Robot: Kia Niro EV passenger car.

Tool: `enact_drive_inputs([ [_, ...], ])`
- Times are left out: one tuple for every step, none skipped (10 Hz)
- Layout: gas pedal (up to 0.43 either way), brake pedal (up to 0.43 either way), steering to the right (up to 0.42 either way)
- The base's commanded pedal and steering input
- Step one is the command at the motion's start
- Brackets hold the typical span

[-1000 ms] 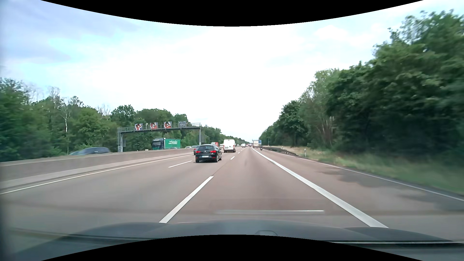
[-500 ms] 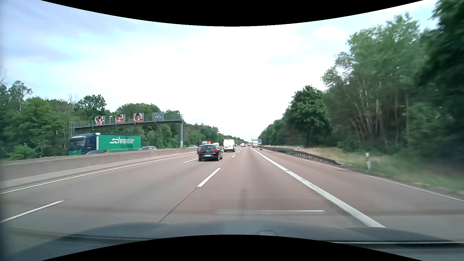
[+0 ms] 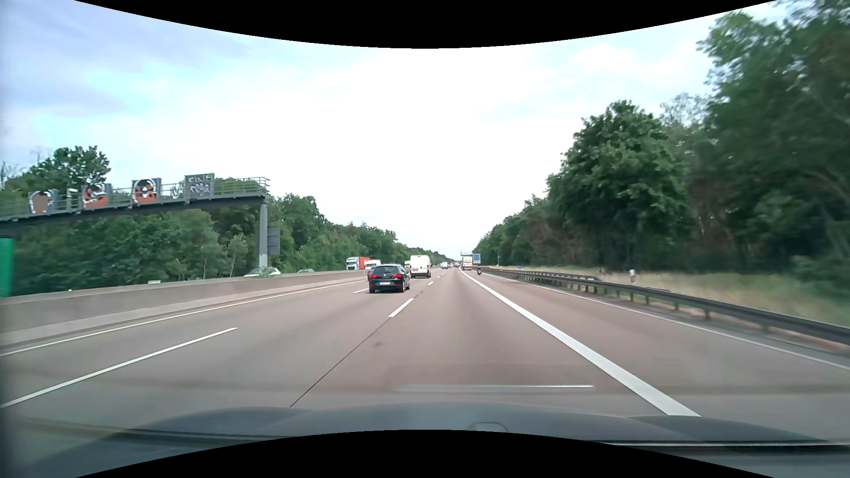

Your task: Follow the waypoints while adhering to traffic rules and regulations

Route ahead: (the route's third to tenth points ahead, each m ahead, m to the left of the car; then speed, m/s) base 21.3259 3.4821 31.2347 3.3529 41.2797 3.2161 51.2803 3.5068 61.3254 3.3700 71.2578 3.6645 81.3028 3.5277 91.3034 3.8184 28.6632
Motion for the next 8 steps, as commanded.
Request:
enact_drive_inputs([
  [0.130,0.000,-0.004],
  [0.130,0.000,-0.004],
  [0.130,0.000,-0.005],
  [0.130,0.000,-0.004],
  [0.130,0.000,-0.004],
  [0.130,0.000,-0.004],
  [0.130,0.000,-0.004],
  [0.130,0.000,-0.004],
])
